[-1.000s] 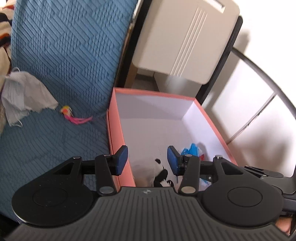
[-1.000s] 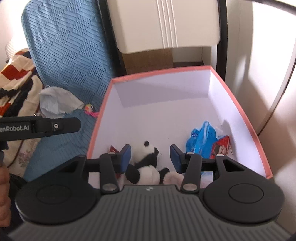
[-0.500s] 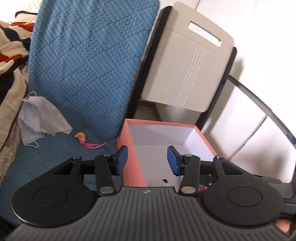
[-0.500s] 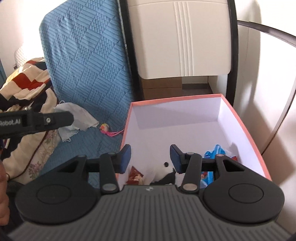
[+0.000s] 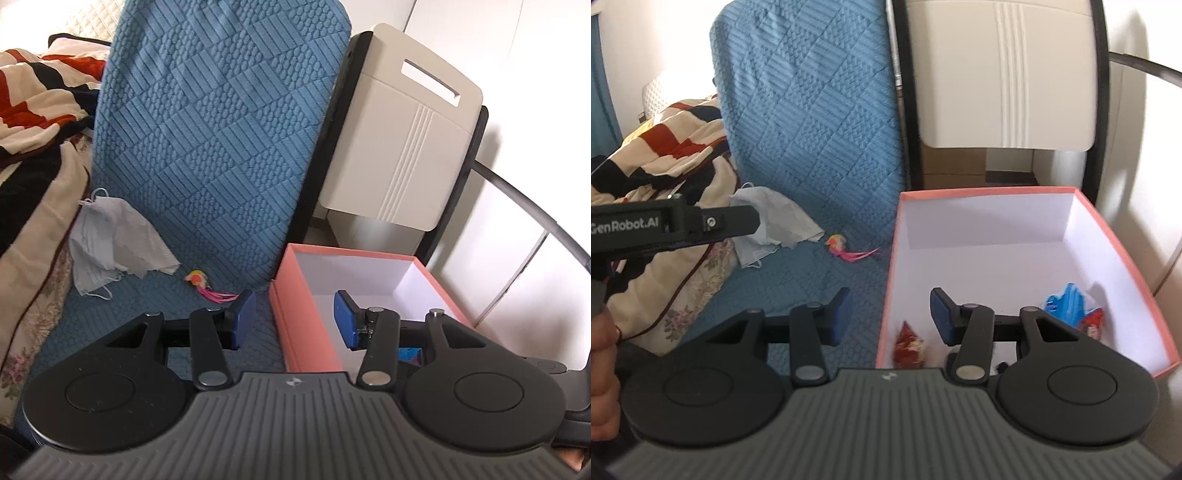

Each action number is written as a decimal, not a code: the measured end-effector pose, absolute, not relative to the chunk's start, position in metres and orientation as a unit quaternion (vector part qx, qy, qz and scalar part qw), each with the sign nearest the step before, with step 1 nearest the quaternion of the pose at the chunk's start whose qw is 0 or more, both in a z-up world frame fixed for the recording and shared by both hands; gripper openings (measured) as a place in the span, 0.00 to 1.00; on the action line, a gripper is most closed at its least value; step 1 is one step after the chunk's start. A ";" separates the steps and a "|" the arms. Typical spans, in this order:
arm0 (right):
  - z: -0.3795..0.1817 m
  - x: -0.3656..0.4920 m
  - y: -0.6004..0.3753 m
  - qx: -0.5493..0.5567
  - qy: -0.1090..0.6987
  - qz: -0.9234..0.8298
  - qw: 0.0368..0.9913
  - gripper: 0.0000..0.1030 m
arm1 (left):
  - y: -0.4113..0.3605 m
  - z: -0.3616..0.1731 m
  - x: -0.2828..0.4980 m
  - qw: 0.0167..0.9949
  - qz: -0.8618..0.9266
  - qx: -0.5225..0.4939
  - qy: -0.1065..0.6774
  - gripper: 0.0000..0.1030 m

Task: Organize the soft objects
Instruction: 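Withdraw both open tools from the pink box back over the seat, then reach the left tool to the blue face mask while the right tool approaches the yellow fluffy toy, then grasp the blue face mask with the left tool while the right tool grasps the yellow fluffy toy, then lift the face mask with the left tool while the right tool lifts the fluffy toy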

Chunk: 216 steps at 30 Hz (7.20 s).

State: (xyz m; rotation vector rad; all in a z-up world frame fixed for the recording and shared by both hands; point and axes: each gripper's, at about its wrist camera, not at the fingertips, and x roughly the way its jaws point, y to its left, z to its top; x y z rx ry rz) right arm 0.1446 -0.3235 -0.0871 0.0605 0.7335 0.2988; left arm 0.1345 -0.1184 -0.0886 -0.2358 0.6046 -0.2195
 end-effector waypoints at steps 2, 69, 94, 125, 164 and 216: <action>-0.091 0.143 -0.315 0.025 0.356 0.152 0.922 0.48 | -0.112 -0.092 0.133 0.943 -0.105 -0.116 0.295 0.52; -0.177 0.213 -0.192 0.000 0.349 0.193 0.917 0.47 | 0.026 -0.234 0.238 0.938 0.052 -0.097 0.329 0.52; -0.224 0.336 -0.138 -0.040 0.380 0.204 0.901 0.47 | 0.032 -0.245 0.348 0.932 0.113 -0.069 0.338 0.52; -0.276 0.396 -0.117 -0.092 0.390 0.199 0.894 0.48 | 0.054 -0.284 0.391 0.897 0.178 -0.138 0.381 0.45; -0.237 0.368 -0.140 -0.077 0.401 0.201 0.890 0.32 | 0.071 -0.243 0.323 0.902 0.091 -0.220 0.361 0.05; -0.199 0.198 -0.181 -0.051 0.437 0.154 0.885 0.32 | 0.007 -0.242 0.162 0.843 0.017 -0.271 0.464 0.05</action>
